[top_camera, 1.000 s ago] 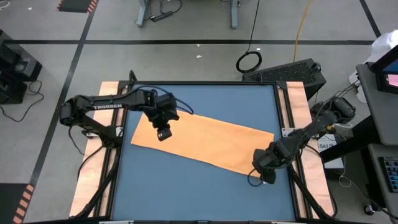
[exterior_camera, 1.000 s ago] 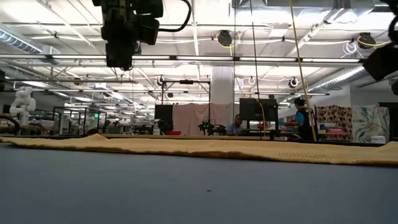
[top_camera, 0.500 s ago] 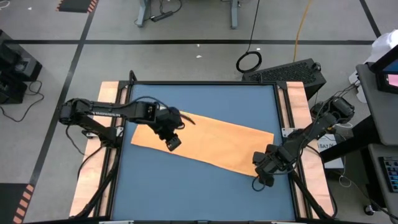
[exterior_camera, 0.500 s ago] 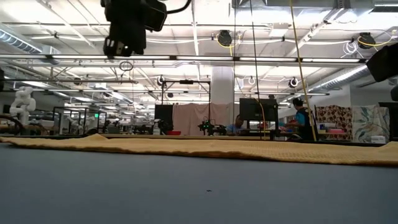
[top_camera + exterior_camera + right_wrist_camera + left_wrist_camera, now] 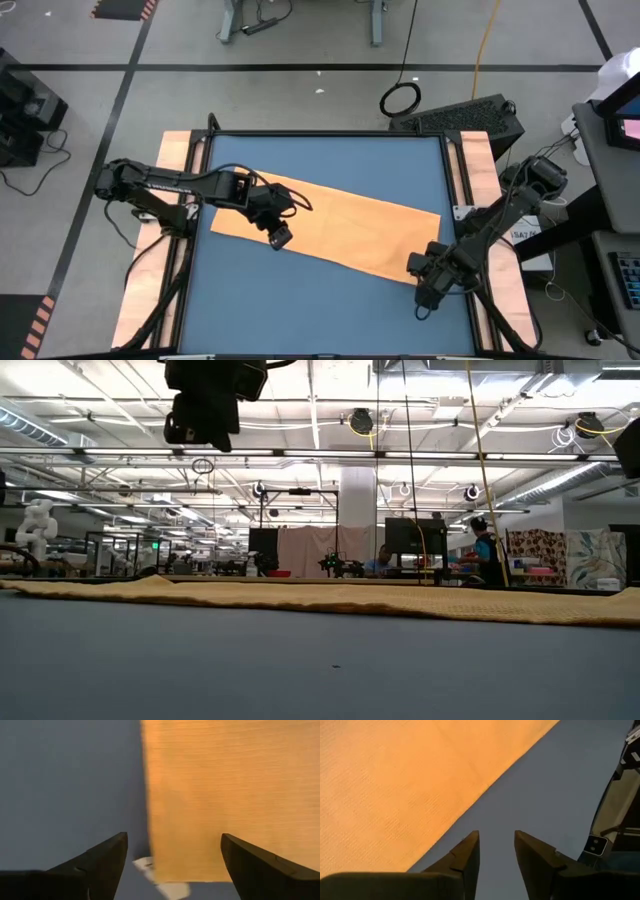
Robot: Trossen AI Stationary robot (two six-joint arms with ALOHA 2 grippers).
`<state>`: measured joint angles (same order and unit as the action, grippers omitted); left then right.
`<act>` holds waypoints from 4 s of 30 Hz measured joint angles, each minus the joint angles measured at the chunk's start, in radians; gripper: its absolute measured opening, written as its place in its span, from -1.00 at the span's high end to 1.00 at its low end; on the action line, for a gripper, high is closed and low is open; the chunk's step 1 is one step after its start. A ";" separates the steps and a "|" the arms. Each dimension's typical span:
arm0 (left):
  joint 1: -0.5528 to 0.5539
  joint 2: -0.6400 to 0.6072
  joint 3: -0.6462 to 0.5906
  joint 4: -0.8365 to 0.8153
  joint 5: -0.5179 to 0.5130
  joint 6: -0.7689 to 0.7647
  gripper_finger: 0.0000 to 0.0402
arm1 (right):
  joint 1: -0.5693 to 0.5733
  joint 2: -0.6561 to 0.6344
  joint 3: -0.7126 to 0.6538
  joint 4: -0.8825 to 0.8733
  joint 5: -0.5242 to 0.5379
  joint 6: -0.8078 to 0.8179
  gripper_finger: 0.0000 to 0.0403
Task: Roll towel into tight, uniform cylinder
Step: Fold the orange microfiber cloth
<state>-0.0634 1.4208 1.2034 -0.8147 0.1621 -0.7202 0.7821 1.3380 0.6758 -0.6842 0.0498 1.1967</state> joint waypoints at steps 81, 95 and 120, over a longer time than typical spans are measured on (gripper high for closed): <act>-0.253 0.051 -0.001 0.099 -0.332 0.002 0.36 | 0.277 -0.015 -0.143 0.130 0.213 0.225 0.19; -0.251 0.060 -0.001 0.259 -0.467 0.174 0.36 | 0.241 -0.018 -0.145 0.189 0.179 0.260 0.95; -0.245 0.603 0.232 1.099 -0.221 0.571 0.14 | 0.147 -0.321 -0.144 0.389 0.162 0.455 1.00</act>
<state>-0.3083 2.0240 1.4358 0.2841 -0.0592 -0.1488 0.9295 1.0174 0.5320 -0.2947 0.2115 1.6518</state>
